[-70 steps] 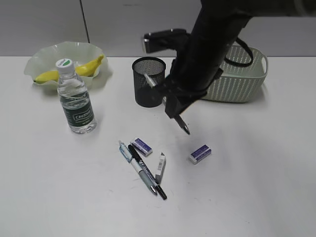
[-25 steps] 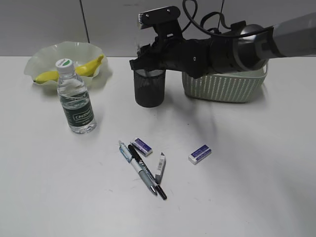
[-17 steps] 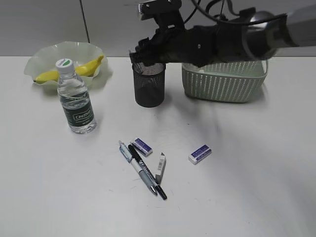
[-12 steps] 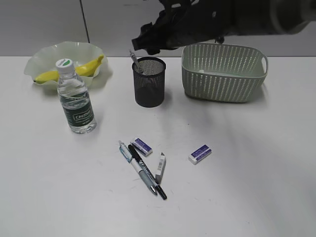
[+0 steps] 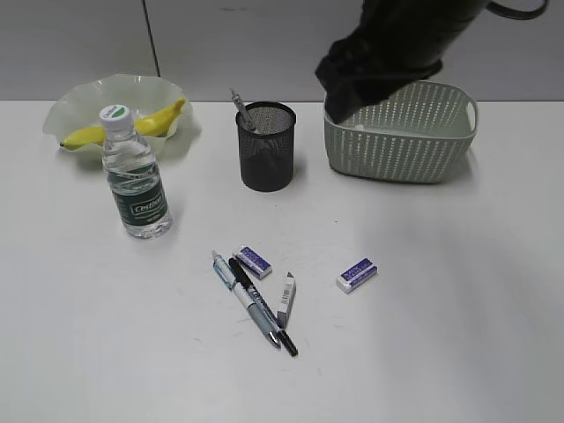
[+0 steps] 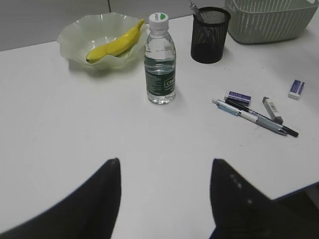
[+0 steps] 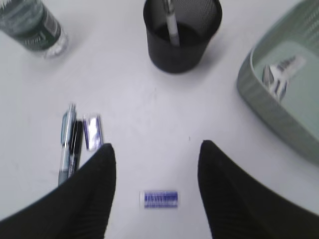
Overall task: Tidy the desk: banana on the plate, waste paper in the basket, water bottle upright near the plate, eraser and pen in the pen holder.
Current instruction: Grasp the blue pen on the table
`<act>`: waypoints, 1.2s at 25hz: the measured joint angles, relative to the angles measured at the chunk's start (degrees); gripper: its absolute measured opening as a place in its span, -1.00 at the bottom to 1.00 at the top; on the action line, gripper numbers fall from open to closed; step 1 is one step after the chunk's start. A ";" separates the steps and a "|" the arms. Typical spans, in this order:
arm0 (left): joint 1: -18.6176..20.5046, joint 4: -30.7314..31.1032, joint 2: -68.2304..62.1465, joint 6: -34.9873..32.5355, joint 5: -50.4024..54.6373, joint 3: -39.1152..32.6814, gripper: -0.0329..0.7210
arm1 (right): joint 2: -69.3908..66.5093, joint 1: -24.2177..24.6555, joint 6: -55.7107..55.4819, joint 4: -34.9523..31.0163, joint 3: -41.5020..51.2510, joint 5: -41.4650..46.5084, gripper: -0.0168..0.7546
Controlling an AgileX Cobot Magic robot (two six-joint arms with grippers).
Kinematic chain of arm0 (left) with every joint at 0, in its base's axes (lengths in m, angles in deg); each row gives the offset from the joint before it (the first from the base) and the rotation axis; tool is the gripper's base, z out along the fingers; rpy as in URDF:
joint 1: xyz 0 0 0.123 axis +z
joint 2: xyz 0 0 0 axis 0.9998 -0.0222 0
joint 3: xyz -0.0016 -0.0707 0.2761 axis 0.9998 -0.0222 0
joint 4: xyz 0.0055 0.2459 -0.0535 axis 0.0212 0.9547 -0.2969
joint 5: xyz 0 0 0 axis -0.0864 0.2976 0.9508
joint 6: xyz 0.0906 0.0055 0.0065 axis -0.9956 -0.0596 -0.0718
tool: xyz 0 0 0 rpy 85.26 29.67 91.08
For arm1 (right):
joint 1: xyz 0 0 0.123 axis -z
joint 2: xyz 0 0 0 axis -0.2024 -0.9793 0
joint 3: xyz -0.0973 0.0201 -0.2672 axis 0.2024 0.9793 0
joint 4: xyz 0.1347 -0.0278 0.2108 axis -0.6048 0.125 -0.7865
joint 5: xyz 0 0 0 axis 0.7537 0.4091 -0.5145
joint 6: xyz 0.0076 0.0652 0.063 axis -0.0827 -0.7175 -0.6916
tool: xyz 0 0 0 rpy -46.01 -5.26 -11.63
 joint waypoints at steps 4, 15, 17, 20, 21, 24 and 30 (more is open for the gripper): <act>0.00 0.00 0.00 0.00 0.00 0.00 0.22 | 7.34 0.00 -1.30 1.67 5.20 8.04 0.15; 0.00 0.00 0.00 0.00 0.00 0.00 0.22 | 35.30 0.00 -1.57 1.82 26.62 16.21 0.15; 0.00 0.00 0.00 0.00 0.00 0.00 0.22 | 41.43 0.00 -1.57 1.84 29.67 17.84 0.15; 0.00 0.00 0.00 0.00 0.00 0.00 0.22 | 50.64 0.00 -1.61 2.09 34.18 19.96 0.15; 0.00 0.00 0.00 0.00 0.00 0.00 0.22 | 54.91 0.00 -1.61 2.22 35.34 20.45 0.15; 0.00 0.00 0.00 0.00 -0.05 0.00 0.21 | 64.08 0.00 -1.61 2.79 39.45 21.24 0.15; 0.00 -0.06 0.00 0.00 -0.05 0.00 0.17 | 83.92 0.00 -1.61 3.35 46.81 21.42 0.15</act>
